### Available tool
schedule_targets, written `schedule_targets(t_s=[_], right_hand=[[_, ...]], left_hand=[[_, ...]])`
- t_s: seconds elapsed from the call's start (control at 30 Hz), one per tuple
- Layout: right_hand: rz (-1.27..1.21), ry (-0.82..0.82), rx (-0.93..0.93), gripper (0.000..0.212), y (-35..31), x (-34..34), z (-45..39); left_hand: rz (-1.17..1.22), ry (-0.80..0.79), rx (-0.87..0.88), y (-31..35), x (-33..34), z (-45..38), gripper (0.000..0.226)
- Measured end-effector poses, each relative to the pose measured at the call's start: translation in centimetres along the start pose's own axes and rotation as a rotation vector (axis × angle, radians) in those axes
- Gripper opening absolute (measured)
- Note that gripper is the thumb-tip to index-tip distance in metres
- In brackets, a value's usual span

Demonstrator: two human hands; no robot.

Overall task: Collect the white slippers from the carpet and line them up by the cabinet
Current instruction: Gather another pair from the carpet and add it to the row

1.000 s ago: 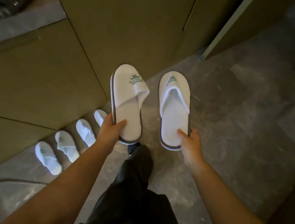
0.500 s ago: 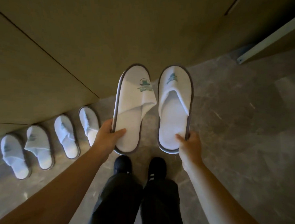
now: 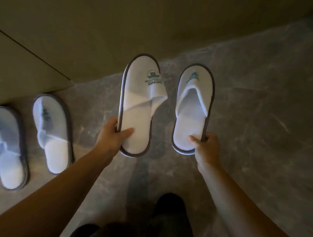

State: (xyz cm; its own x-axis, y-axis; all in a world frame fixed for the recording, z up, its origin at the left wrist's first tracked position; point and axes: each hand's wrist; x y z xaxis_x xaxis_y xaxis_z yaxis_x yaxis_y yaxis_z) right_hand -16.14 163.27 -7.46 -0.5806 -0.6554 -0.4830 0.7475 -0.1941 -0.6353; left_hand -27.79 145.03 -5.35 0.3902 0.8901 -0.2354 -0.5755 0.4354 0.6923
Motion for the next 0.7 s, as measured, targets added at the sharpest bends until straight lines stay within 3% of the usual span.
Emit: schedule_targets(t_s=[0.23,0.47,0.53,0.63,0.7], right_hand=[[-0.024,0.054,-0.125,0.037,5.0,5.6,-8.6],[0.121,0.103,-0.292,0.058,4.4,5.4,-6.7],[0.031,-0.001,-0.241,0.055,3.6,6.3,-5.0],[-0.157,-0.281,-0.128,0.050,1.9,8.8,-2.6],[-0.228,-0.416,-0.152,0.041,0.7,10.2,-1.5]], left_hand=[[-0.017,-0.046,0.080,-6.1,3.0,-8.8,0.026],[-0.003,-0.081,0.080,-6.2,3.0,-8.3,0.025],[0.046,-0.090,0.082,-6.1,3.1,-7.7,0.026],[0.150,-0.116,0.106,-6.0,2.9,-6.9,0.028],[0.159,-0.142,0.137,-5.8,2.3,-6.6,0.025]])
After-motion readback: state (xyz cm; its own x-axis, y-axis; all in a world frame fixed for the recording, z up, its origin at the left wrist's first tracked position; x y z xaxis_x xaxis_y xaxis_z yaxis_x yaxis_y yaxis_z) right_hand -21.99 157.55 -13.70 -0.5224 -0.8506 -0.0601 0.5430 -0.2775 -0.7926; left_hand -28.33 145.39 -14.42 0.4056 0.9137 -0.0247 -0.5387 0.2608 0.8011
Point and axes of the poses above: each hand's wrist, its own z-axis away from the middle knuckle, its own x-axis out of the palm, y = z × x, and after that the axes turned 4 degrees about z, right-handed
